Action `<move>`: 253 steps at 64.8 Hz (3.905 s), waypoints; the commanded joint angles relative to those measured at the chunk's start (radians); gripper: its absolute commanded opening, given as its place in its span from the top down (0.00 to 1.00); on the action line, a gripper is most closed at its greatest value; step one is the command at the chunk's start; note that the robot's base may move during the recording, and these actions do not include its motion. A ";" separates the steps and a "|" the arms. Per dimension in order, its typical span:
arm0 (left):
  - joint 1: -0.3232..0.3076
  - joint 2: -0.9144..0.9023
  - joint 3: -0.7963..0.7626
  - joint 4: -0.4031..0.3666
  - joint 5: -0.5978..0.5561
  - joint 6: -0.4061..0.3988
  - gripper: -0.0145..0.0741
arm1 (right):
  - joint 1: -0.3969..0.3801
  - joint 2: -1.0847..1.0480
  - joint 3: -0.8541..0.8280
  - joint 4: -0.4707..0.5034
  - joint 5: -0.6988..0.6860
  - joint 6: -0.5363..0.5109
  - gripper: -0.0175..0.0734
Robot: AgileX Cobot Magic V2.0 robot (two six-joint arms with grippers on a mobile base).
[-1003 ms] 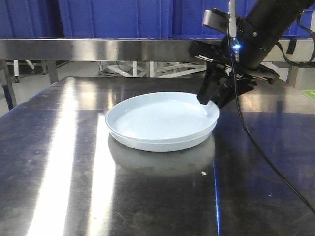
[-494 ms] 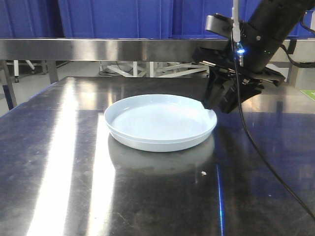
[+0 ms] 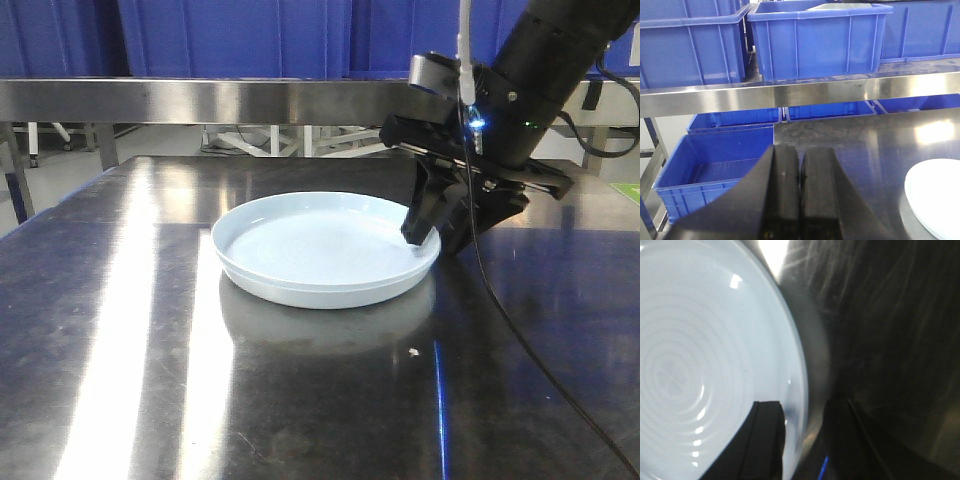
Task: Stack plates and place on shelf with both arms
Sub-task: 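Grasp the rim of the stacked plates with the right gripper, then lift the plate stack up off the table with the right gripper, then turn the base away from the table while holding the plates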
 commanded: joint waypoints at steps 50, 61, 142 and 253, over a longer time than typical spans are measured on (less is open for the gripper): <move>0.000 -0.001 -0.029 -0.004 -0.078 0.000 0.74 | 0.025 -0.046 -0.024 0.094 0.008 0.087 0.73; 0.000 -0.001 -0.029 -0.004 -0.078 0.000 0.74 | 0.025 -0.046 -0.025 0.094 0.006 0.092 0.75; 0.000 -0.001 -0.029 -0.004 -0.078 0.000 0.74 | -0.101 -0.857 0.666 -0.212 -0.873 -0.009 0.75; 0.000 -0.001 -0.029 -0.004 -0.078 0.000 0.74 | -0.101 -1.397 0.976 -0.212 -0.957 -0.008 0.75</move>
